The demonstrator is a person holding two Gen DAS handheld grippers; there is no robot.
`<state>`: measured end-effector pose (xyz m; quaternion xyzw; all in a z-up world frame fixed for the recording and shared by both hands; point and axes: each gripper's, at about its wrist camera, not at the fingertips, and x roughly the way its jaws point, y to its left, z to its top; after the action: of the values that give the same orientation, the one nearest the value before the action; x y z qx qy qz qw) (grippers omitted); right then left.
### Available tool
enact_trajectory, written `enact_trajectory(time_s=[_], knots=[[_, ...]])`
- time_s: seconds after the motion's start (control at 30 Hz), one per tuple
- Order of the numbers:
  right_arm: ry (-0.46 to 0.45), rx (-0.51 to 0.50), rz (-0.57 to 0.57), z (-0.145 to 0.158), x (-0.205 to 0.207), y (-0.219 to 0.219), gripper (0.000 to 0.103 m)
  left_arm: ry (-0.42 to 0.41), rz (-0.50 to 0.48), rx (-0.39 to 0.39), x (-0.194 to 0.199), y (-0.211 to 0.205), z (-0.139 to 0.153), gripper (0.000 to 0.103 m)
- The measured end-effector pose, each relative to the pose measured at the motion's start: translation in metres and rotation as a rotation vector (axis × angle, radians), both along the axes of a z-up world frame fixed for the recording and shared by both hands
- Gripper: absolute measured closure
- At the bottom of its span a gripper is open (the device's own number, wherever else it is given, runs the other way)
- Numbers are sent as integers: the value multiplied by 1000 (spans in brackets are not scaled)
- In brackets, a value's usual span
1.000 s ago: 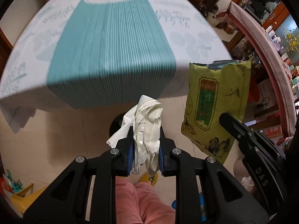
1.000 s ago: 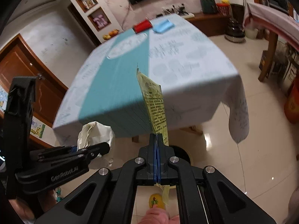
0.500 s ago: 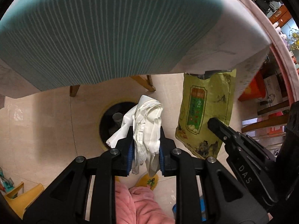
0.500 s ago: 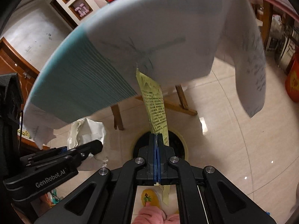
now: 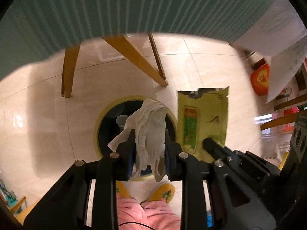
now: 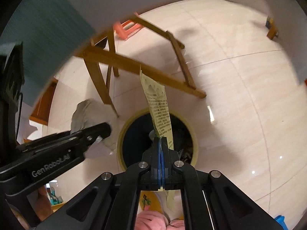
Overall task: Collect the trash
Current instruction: 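Carry the tissue and yellow packet off the table down over the bin, then open both tools to drop the tissue and packet into the bin, then raise both empty tools back toward the table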
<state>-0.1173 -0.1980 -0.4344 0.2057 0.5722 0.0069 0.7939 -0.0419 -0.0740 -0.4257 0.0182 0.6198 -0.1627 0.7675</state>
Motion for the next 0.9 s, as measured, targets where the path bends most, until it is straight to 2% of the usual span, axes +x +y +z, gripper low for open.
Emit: enact_trajectory(time_s=[0.17,0.2,0.23,0.3,0.33,0.37,0.43,0.63,0.77,0.9], knots=[[-12,33,21,-51,16,16,102,-21,-36,23,6,2,-37,75],[-12,38,25,-60,19,19,102,-17,-41,31,9,3,-46,69],[-4,43,32,-73,24,22,98,-11,-43,34,8,6,-51,67],[11,44,40,-89,28,26,79,-7,-39,45,11,8,-61,62],[10,58,42,-95,30,28,64,-9,-39,48,13,10,-65,60],[7,67,42,-100,30,28,56,-12,-40,51,15,11,-68,54],[6,65,47,-109,34,30,54,-23,-40,60,21,16,-76,44],[8,40,52,-106,35,34,54,-34,-31,81,21,26,-79,34],[-8,28,55,-76,22,37,54,-41,-21,74,14,33,-67,30],[-24,7,57,-45,10,38,54,-63,-13,75,1,38,-41,27]])
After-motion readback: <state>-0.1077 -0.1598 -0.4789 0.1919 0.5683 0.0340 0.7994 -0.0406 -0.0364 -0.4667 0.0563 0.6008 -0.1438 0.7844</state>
